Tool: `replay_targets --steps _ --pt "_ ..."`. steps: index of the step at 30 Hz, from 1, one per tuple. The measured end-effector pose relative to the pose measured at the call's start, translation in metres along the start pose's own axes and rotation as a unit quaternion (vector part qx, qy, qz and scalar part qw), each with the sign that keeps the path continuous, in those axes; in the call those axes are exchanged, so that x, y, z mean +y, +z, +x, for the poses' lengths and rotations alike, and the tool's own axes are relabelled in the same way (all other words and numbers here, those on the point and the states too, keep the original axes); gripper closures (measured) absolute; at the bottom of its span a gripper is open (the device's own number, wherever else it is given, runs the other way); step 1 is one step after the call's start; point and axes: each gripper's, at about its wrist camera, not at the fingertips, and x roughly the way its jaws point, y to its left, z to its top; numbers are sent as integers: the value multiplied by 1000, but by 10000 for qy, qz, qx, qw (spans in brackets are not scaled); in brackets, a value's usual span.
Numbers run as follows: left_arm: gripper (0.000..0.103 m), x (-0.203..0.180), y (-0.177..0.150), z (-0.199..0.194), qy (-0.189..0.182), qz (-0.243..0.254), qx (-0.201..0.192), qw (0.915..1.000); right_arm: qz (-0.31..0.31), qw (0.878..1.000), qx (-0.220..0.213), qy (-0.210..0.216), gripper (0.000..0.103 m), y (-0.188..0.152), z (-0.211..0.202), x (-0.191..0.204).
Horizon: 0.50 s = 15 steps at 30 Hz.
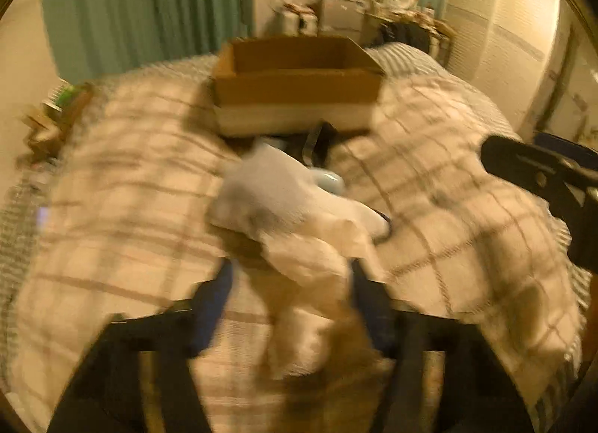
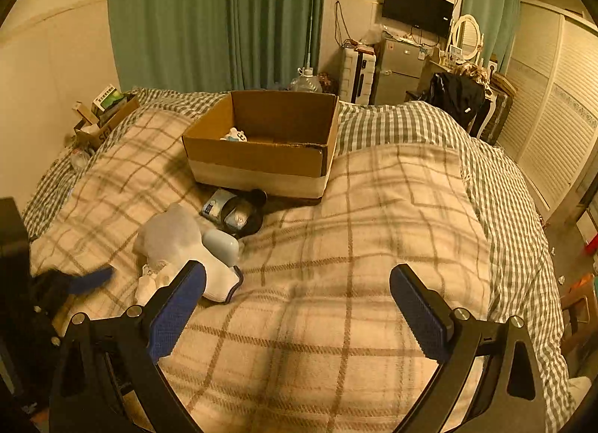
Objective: Organize objects
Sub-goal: 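Grasp the white cloth with the left gripper while the right grasps the white sock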
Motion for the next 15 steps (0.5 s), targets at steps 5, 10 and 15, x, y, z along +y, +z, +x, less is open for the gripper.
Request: replay_targets --steps 5,10,15 --pt "94 6 4 -12 -217 -85 -147 9996 -36 10000 50 45 4 4 8 4" --pt "95 37 27 -43 378 -146 -746 9964 -383 9991 27 192 4 17 20 28" --pt "95 80 42 -41 768 -518 -810 9924 -786 9953 211 520 4 25 48 67"
